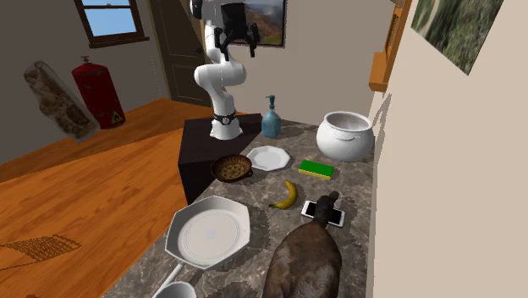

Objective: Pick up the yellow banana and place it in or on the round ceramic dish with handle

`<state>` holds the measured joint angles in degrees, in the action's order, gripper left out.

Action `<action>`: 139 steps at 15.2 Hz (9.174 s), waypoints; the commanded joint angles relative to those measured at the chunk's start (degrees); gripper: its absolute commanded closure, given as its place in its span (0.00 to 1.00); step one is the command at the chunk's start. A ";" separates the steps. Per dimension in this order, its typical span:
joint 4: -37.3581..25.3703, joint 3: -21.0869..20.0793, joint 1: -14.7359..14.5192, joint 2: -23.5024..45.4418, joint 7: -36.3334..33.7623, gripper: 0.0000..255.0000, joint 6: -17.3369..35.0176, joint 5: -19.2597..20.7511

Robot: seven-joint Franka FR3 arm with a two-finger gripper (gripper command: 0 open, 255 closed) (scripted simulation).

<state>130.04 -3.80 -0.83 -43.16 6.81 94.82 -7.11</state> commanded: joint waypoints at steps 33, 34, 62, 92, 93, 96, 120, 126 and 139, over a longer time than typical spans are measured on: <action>-3.52 -14.31 -0.22 57.31 -32.29 0.00 49.24 10.78; -4.90 -13.84 -0.80 59.63 -33.51 0.00 49.94 11.80; -10.57 -10.56 -4.21 71.90 -38.18 1.00 55.80 16.34; 3.28 -14.10 2.41 47.05 -27.59 1.00 45.61 5.20; 5.55 -13.91 2.88 45.11 -26.19 1.00 46.00 4.18; 12.08 -12.91 3.93 39.31 -21.85 1.00 46.79 1.20; 32.64 -6.65 5.54 33.32 -7.99 1.00 60.67 -4.46; 32.71 -6.69 5.53 34.76 -7.89 1.00 62.18 -4.52; 31.94 -6.06 5.79 25.01 -8.14 0.00 51.64 -4.00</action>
<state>162.40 -9.90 4.93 -15.80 -1.06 149.34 -11.30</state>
